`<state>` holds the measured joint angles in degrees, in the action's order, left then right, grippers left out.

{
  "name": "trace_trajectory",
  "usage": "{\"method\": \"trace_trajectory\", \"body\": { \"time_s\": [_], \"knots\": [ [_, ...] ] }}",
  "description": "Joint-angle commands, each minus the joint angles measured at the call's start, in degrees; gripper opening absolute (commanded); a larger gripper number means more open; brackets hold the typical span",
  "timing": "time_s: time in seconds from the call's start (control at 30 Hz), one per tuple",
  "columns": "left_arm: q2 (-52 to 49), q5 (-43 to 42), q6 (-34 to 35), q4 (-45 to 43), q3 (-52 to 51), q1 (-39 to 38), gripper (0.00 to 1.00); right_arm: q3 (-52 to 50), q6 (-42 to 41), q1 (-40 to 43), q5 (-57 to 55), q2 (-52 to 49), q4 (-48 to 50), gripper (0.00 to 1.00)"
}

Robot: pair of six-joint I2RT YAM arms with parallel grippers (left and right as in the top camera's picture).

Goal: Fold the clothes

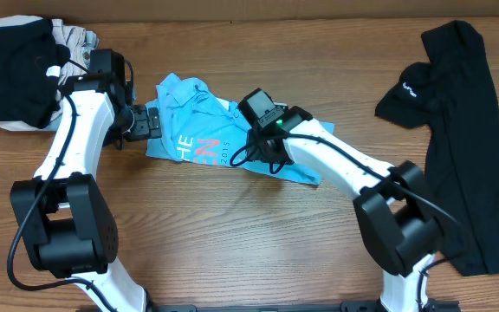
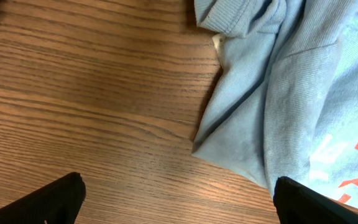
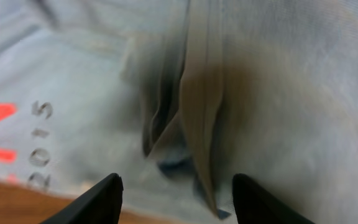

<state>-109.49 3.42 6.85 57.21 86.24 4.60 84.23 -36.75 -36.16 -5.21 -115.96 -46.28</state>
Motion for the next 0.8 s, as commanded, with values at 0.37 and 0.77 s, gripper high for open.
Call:
{"method": "trace_trajectory", "body": {
  "time_s": [0.37,0.77],
  "knots": [
    [1.4,-0.2,-1.1,-0.5,0.8,-0.1,1.00,1.2,-1.4,0.1,-3.1,-2.8,5.3,0.08],
    [1.4,0.2,-1.1,-0.6,0.8,-0.1,1.00,14.9,4.0,-0.9,8.7,-2.7,-6.8,0.04]
  ]
}}
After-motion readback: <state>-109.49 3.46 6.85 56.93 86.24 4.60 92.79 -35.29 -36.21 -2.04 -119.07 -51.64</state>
